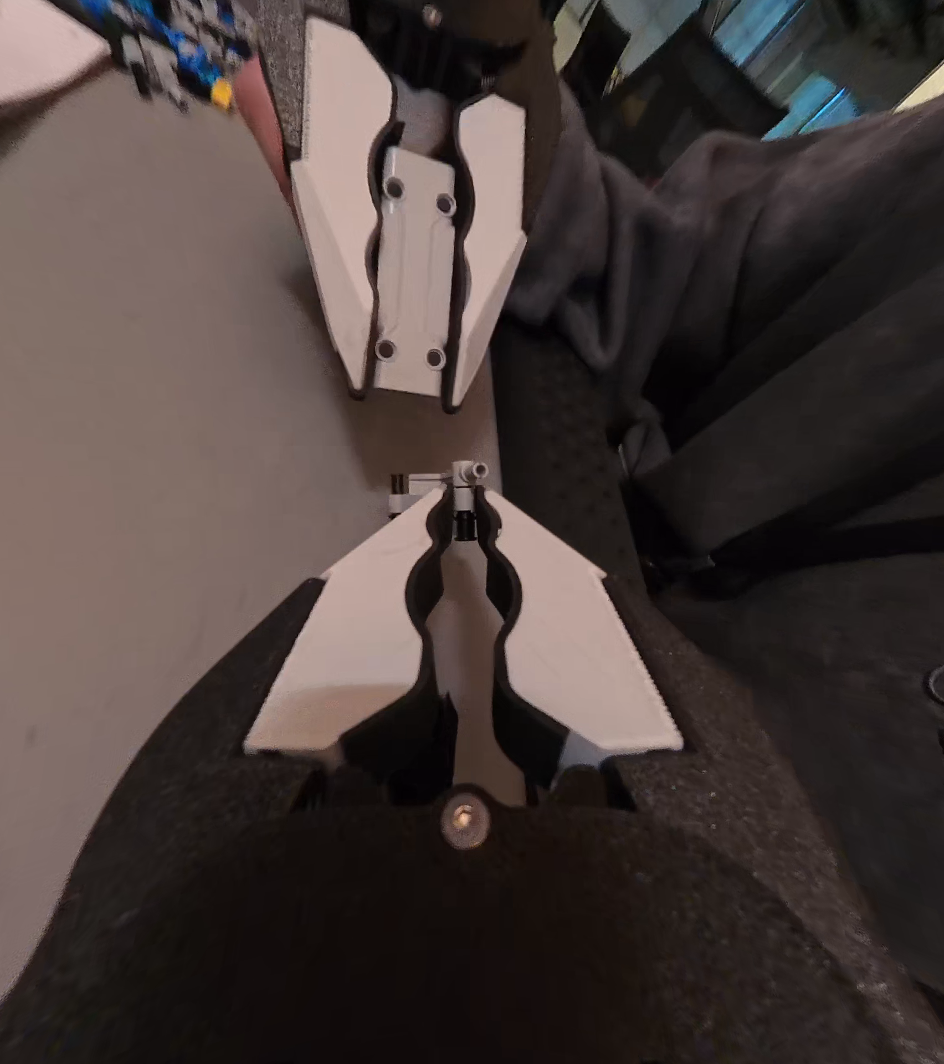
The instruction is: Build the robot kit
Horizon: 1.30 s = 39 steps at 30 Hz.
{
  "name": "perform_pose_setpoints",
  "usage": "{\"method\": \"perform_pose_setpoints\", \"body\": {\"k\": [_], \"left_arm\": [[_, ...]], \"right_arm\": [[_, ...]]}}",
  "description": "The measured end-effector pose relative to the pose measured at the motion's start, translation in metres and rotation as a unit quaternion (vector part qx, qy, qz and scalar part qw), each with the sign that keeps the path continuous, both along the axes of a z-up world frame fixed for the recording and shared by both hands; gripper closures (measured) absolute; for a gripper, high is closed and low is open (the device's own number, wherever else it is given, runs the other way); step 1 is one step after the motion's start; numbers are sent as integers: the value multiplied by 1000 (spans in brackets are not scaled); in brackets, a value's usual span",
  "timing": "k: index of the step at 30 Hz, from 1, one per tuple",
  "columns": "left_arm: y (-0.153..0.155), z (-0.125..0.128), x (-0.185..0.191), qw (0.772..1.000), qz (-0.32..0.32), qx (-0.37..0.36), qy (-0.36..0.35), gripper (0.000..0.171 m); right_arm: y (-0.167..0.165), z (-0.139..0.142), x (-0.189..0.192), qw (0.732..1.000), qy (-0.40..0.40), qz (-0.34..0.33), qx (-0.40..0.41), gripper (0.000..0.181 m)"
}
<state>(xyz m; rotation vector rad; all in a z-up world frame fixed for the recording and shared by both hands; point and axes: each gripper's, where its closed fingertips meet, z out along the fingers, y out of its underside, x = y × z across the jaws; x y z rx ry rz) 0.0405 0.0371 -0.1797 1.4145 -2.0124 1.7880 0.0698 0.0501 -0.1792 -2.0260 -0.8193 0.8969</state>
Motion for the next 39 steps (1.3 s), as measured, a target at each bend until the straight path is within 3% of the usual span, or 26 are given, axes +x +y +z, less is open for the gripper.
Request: {"method": "perform_pose_setpoints", "body": {"k": [4,8,15,22,26,29,32,36,39], "left_arm": [[9,-5,8,999,32,-1,22,166],[17,4,14,998,53,-42,19,166],[23,8,20,996,77,-48,3,166],[18,9,18,997,65,-20,-26,165],[19,12,19,996,74,-12,-42,166],[22,1,21,996,84,9,-17,166],[21,-4,21,996,81,21,-8,166],[19,-4,20,996,78,30,-14,167],[20,-6,21,996,81,45,-19,166]], "right_arm": [[-15,-13,-21,998,-17,49,-29,156],[-5,-23,-27,999,-44,29,-11,156],[8,-14,-36,999,27,0,-42,156],[0,-5,-41,978,145,15,-148,156],[0,1,-34,988,114,15,-105,156],[8,14,-9,998,62,-21,-12,156],[9,30,-7,996,32,-16,80,156],[13,7,-13,994,-48,-11,94,156],[15,6,-12,994,-51,-15,97,155]]}}
